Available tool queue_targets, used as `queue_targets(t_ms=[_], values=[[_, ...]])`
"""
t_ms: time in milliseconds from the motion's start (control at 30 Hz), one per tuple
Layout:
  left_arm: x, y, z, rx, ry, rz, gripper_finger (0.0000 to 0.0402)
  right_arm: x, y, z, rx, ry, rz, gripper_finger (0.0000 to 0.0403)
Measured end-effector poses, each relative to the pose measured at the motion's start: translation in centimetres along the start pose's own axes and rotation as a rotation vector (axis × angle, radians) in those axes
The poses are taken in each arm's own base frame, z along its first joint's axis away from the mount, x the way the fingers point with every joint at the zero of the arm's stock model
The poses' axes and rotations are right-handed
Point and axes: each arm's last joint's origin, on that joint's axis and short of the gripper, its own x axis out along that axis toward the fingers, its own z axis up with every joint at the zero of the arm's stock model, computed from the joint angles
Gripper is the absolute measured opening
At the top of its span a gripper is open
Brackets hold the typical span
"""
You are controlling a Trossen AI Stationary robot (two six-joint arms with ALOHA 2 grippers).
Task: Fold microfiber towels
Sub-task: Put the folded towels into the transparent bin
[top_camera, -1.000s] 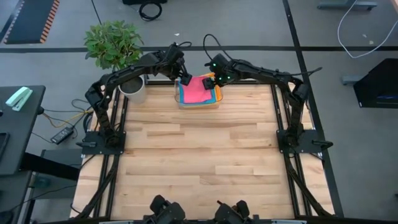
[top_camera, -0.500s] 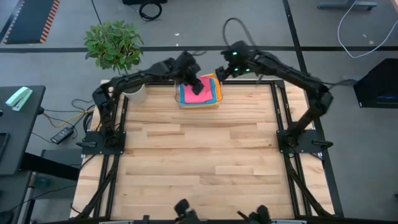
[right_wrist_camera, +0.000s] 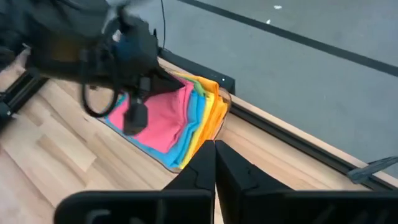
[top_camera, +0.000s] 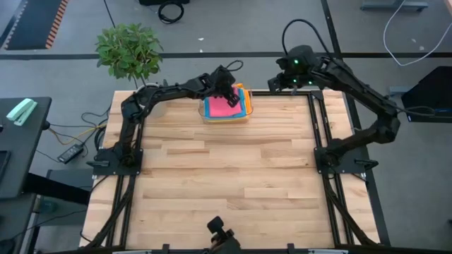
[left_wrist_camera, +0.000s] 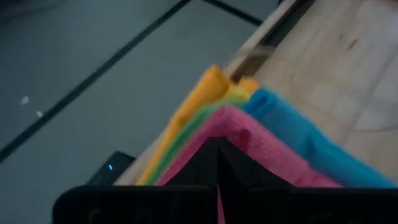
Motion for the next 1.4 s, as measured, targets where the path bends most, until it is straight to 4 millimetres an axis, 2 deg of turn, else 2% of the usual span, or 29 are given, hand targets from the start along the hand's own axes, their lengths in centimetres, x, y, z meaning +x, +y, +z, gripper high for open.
queue_targets(t_ms=[100,267,567,667,800,867,1000,1167,1400], values=[[1.3,0.1,-1.0,-0.008,0.038,0.002,0.0007,-0.9,0.2,-0.3,0.007,-0.016,0.002,0.0011],[2.5,-0.1,-1.7,-0.001,0.053,-0.008,0.0007,-1.9,0.5,-0.7,-0.006,-0.024,0.02,0.0014],[3.2,0.0,-2.1,0.007,0.065,-0.092,0.0008,-2.3,2.3,-1.6,-0.036,-0.006,0.082,0.0014],[2.2,0.4,-1.2,-0.013,0.114,-0.117,0.0007,-2.6,2.8,-1.9,-0.053,-0.001,0.101,0.0014],[-1.9,0.5,2.1,-0.012,0.075,-0.169,0.0007,-3.4,3.0,-2.2,-0.058,-0.015,0.125,0.001],[-3.4,0.4,2.5,0.001,0.101,-0.177,0.001,-3.9,2.9,-2.3,-0.057,-0.027,0.127,0.0009],[-4.2,1.1,0.9,0.034,0.192,-0.208,0.0005,-5.0,2.9,-2.5,-0.056,-0.055,0.131,0.0009],[-2.6,3.6,-2.9,-0.012,0.326,-0.184,0.0006,-6.0,3.0,-3.2,-0.063,-0.074,0.158,0.0008],[-1.5,5.6,-5.0,-0.074,0.364,-0.138,0.0006,-5.7,2.4,-5.2,-0.045,-0.064,0.142,0.0008]])
